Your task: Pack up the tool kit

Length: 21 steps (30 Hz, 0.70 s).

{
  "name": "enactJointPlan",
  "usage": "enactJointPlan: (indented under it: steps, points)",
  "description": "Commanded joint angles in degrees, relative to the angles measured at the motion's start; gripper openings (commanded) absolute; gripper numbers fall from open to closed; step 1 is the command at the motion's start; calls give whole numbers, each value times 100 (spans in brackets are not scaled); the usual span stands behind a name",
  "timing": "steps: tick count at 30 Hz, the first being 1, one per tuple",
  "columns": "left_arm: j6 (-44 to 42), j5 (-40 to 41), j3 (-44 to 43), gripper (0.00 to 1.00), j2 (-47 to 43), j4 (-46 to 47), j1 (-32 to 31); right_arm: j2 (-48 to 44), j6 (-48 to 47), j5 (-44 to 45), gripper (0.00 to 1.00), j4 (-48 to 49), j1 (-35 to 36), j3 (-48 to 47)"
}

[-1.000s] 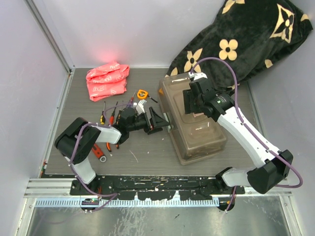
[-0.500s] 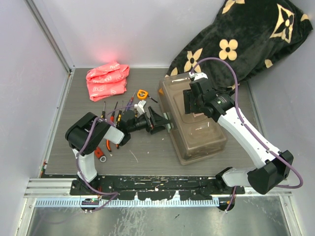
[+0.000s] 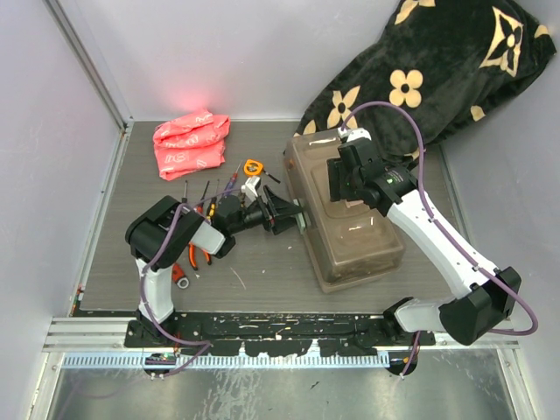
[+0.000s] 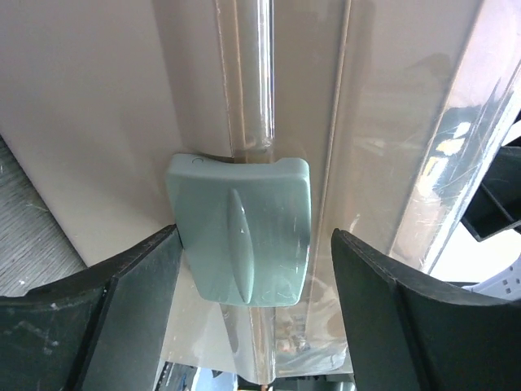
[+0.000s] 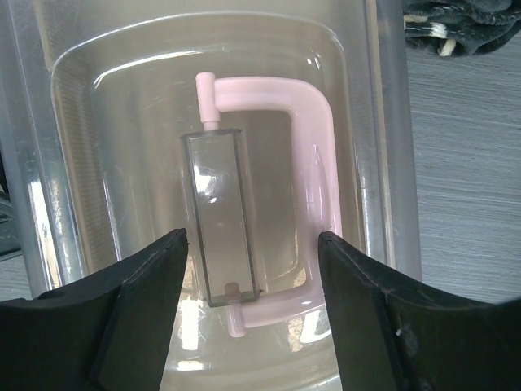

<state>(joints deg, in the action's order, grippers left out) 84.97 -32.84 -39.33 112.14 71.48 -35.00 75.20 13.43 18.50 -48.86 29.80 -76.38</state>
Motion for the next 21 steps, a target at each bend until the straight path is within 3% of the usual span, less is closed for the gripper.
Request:
enactJointPlan:
  steps: [1, 11, 16, 21]
  points:
    - [328, 220, -316, 74, 130, 661, -137, 266, 178, -279, 70, -724, -18, 196]
    - [511, 14, -512, 57, 305, 801, -272, 303, 121, -308, 70, -616, -66, 352]
    - [606, -116, -589, 38, 335, 804, -300, 279, 99, -327, 69, -603, -101, 391]
    - [601, -176, -645, 12, 326, 770, -313, 243, 107, -355, 69, -556, -114, 459]
